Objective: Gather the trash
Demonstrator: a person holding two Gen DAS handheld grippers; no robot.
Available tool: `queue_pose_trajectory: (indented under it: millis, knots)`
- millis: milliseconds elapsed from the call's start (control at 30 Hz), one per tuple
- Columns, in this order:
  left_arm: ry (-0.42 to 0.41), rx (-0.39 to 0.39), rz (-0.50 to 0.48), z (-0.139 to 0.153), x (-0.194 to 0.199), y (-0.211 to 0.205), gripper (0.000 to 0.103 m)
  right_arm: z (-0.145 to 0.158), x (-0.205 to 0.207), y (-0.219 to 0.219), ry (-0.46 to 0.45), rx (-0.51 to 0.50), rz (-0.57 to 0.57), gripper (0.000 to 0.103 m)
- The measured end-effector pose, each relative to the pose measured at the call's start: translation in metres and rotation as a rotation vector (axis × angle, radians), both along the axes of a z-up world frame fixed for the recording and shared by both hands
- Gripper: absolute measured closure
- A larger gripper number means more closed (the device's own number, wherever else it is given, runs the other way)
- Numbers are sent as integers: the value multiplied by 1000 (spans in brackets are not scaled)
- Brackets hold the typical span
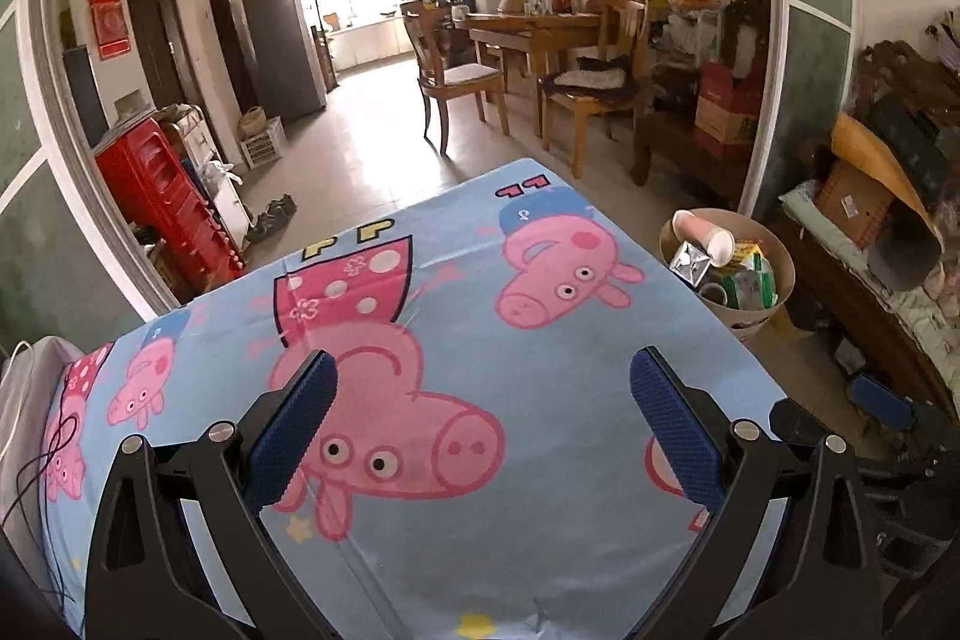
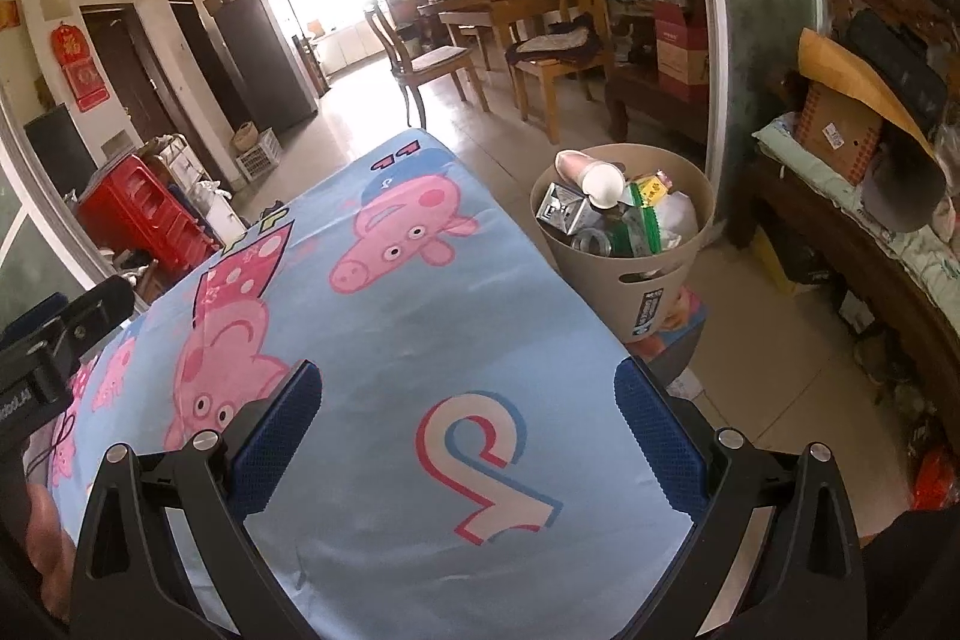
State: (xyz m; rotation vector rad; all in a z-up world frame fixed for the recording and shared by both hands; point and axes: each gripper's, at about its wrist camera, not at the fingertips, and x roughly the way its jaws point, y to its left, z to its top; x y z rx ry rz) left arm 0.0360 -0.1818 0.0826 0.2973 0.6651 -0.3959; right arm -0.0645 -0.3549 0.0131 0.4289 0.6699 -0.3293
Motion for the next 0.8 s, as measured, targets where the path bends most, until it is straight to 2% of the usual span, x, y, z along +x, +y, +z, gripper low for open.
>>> queue_pose_trajectory:
  millis: [233,433,800]
  knots:
    - [35,32,43,-16,6,4,6,-17,2,6,1,42,29,9]
    - [60,50,42,-30,9,0,6,-28,10,6,22,67,65,9]
    - [77,97,78,-44,22,-3,6,-28,16,-2,5,95,60,9]
